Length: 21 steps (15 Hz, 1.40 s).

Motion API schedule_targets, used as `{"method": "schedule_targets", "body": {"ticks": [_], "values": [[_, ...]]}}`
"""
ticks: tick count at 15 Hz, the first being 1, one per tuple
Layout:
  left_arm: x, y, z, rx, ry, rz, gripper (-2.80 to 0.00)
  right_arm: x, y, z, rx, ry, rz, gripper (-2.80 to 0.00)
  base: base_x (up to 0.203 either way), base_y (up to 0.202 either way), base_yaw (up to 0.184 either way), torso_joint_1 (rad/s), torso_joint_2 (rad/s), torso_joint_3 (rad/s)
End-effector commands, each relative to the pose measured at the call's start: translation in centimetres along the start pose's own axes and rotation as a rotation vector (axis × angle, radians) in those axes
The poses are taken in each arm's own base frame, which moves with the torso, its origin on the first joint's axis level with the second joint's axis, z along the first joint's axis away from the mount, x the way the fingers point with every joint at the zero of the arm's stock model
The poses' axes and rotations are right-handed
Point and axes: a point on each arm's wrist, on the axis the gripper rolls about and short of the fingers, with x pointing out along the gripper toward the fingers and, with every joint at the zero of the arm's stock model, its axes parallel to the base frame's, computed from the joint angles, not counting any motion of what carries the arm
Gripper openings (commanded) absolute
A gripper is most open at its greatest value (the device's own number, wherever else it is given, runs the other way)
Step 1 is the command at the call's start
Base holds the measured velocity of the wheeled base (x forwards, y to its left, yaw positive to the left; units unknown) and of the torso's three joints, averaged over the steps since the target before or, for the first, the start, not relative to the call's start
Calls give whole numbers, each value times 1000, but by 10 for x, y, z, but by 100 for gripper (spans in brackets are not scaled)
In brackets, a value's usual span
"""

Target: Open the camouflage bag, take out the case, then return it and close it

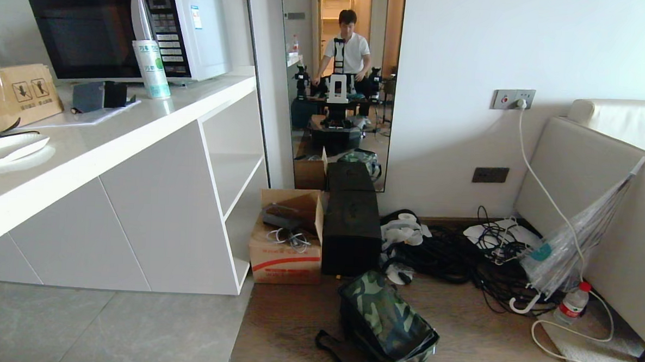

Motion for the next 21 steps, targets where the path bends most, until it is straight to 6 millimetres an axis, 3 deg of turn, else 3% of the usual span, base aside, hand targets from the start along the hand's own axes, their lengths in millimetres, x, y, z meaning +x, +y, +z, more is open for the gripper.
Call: {"method": "schedule_targets", "body": {"ticks": [1,21], "values": [[0,0,0,0,-1,0,-280,0,0,0,0,2,1,-280,0,0,0,0,0,0],[0,0,0,0,-2,0,-280,0,0,0,52,4,-5,-280,0,0,0,0,0,0]]}}
